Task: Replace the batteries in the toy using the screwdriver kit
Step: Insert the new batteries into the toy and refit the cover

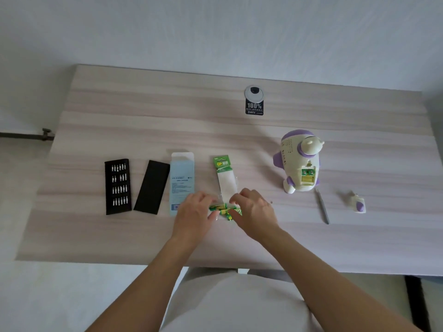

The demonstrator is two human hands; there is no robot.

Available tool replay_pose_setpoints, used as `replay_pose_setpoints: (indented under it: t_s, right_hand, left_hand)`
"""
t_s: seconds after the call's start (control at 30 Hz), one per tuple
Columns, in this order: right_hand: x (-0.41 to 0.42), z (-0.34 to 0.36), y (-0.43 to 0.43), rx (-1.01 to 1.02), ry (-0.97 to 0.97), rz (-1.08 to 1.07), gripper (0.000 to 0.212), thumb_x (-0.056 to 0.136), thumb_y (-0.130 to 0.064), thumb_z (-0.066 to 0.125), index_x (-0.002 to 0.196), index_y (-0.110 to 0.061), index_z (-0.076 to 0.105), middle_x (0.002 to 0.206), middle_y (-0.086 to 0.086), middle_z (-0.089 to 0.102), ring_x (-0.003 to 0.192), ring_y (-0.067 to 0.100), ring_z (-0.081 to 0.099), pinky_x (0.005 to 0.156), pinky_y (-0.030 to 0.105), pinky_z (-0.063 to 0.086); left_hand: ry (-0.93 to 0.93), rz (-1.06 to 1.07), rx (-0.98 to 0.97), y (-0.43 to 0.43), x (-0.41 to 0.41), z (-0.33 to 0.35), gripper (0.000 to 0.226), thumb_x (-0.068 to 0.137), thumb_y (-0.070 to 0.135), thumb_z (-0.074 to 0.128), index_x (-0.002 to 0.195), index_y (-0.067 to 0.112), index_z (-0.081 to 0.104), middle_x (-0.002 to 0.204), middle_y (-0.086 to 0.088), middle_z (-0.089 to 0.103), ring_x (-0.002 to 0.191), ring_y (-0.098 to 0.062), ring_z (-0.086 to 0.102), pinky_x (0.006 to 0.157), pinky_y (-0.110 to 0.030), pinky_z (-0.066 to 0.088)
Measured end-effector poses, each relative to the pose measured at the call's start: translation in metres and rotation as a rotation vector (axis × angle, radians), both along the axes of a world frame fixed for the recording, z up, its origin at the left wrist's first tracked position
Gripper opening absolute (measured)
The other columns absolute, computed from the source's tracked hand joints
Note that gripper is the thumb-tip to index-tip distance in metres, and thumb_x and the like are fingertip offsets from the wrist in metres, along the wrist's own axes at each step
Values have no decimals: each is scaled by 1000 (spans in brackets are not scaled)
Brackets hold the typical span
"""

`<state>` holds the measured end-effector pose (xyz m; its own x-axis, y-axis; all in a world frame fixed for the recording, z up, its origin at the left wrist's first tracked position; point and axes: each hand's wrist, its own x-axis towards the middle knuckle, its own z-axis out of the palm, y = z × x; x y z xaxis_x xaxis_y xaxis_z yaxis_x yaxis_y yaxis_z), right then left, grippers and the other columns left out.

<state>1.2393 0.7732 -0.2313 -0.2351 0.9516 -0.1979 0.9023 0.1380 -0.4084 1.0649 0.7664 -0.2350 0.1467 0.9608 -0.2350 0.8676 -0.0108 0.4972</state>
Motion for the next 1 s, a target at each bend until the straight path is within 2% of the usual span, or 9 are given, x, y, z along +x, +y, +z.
replay_pose_setpoints:
  t_s: [0.17,0.3,0.43,0.5,0.63,0.77,0.83,0.9,1.0]
  right_hand:
    - [-13,-8,4,-7,-59,-31,20,75,-29,82,86,-15,71,87,3,65,83,28,61,56,34,48]
    - [-17,-10,7,-10,-72,-38,18,76,-30,80,82,-15,72,86,3,65,84,27,60,59,33,46]
    - [-21,-9,8,-78,-82,-80,19,80,-35,74,89,-18,73,93,1,64,94,25,56,67,35,46]
    - [-23,-8,8,-98,-103,-75,20,80,-33,72,92,-18,71,95,1,64,97,26,55,70,36,47]
    - [-32,-9,9,-86,-168,0,19,76,-21,72,93,-15,66,89,5,64,89,29,59,71,39,49]
    - [-38,-13,9,-56,-198,18,19,71,-15,75,88,-15,65,80,5,63,78,29,59,65,38,48]
    - [-38,-13,9,-36,-214,16,16,75,-17,75,85,-14,63,79,5,62,76,28,58,64,38,47]
    - [-36,-10,7,-3,-206,11,12,80,-15,72,85,-12,61,80,6,63,76,29,58,64,39,47]
    - [-31,5,6,42,-106,-44,10,90,-17,64,92,-10,58,84,7,64,77,31,58,64,40,45]
  left_hand:
    - [5,-23,14,6,-1,-12,24,79,20,81,99,25,70,96,6,67,88,-20,58,77,-36,47]
    - [20,-70,46,11,-3,-18,24,70,16,86,87,23,71,83,4,65,75,-22,59,65,-38,47]
    - [56,-103,57,12,-5,-23,22,71,18,88,84,20,70,80,3,64,70,-22,59,60,-36,47]
    - [37,-81,25,13,-6,-22,18,78,18,83,88,17,68,85,1,63,77,-21,59,65,-37,51]
    - [-65,40,-108,17,-10,-13,11,96,24,62,103,16,60,104,1,59,100,-16,52,91,-37,49]
    - [-230,134,-169,18,-17,-7,7,98,22,59,105,21,58,102,6,61,99,-14,54,94,-36,48]
    - [-272,146,-163,16,-18,-5,20,100,21,56,119,25,59,106,8,59,105,-12,52,99,-34,43]
    - [-297,161,-158,12,-18,-1,33,103,19,51,134,28,56,111,4,57,110,-8,44,103,-31,36]
    - [-335,196,-156,5,-19,5,31,104,18,48,133,27,57,114,-3,59,112,-8,42,105,-33,38]
